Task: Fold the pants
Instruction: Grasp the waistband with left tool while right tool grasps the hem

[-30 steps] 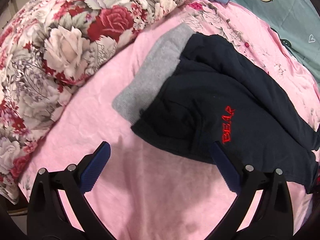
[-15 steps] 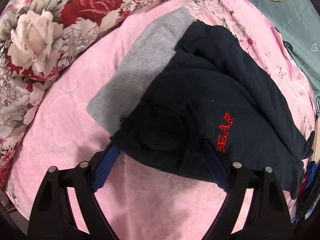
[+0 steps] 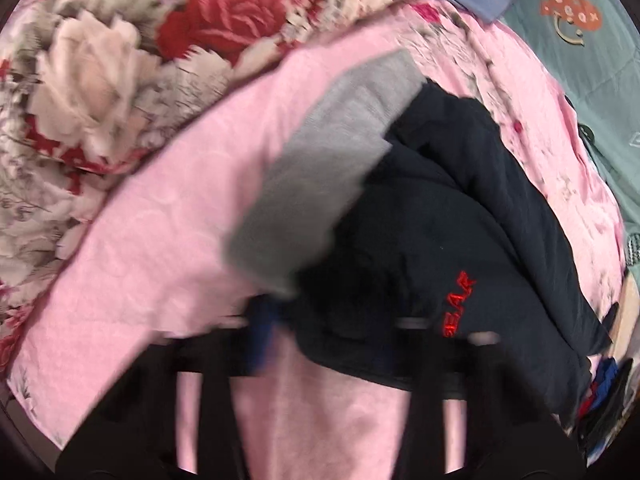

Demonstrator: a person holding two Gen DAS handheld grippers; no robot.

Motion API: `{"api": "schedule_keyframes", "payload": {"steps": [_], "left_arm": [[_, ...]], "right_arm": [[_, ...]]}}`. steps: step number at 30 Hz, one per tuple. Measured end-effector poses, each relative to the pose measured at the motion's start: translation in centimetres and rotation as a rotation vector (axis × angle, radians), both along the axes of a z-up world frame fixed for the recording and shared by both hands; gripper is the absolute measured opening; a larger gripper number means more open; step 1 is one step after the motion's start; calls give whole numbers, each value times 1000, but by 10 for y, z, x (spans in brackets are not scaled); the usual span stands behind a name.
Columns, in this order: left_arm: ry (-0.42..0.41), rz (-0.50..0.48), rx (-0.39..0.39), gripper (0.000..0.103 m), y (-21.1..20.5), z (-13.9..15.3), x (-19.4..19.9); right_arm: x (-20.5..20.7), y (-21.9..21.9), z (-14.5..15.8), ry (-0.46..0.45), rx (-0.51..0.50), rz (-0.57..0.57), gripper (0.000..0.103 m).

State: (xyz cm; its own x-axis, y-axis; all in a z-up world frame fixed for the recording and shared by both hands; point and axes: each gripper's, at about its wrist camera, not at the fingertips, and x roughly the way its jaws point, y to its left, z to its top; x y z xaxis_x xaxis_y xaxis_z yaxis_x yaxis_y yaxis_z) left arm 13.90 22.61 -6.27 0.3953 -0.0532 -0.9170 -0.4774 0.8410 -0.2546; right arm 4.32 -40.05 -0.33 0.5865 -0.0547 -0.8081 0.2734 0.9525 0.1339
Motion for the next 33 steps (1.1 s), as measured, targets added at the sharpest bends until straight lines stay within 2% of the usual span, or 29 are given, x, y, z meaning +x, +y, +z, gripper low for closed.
{"api": "schedule_keyframes", "payload": {"steps": [1, 3, 5, 10, 13, 14, 16, 17, 18, 20, 22, 26, 33], "left_arm": [[-40, -25, -32, 13, -1, 5, -1], [-67, -45, 36, 13, -8, 13, -3], [-74, -62, 51, 13, -14, 17, -4], [-90, -86, 15, 14, -21, 23, -1], [-78, -80, -35, 19, -23, 13, 3], [-72, -73, -53, 23, -23, 8, 3], [-66, -58, -78, 25, -24, 3, 4], [-69, -53, -71, 21, -24, 3, 1], [-73, -54, -40, 13, -26, 4, 0], [-76, -47, 0, 12, -25, 8, -1], [-110, -20, -3, 11, -16, 19, -7], [-183, -22, -7, 11, -5, 52, -16], [-219, -23, 20, 11, -3, 85, -42]], "right_arm": [[-1, -6, -2, 6, 18, -19, 69], [-2, -20, -6, 13, 87, -52, 69], [-1, -29, -13, 27, 172, -67, 69], [13, -31, -33, 71, 274, -71, 69], [24, -27, -34, 46, 307, -64, 68], [27, -26, -34, 44, 306, -67, 63], [34, -24, -36, 38, 302, -74, 39], [37, -25, -40, 43, 350, -74, 16], [39, -26, -42, 46, 377, -69, 15], [39, -23, -40, 34, 350, -73, 14], [35, -22, -32, -2, 342, -69, 13], [16, -31, 8, -102, 299, -67, 12], [-18, -30, 42, -118, 262, -24, 12]]}}
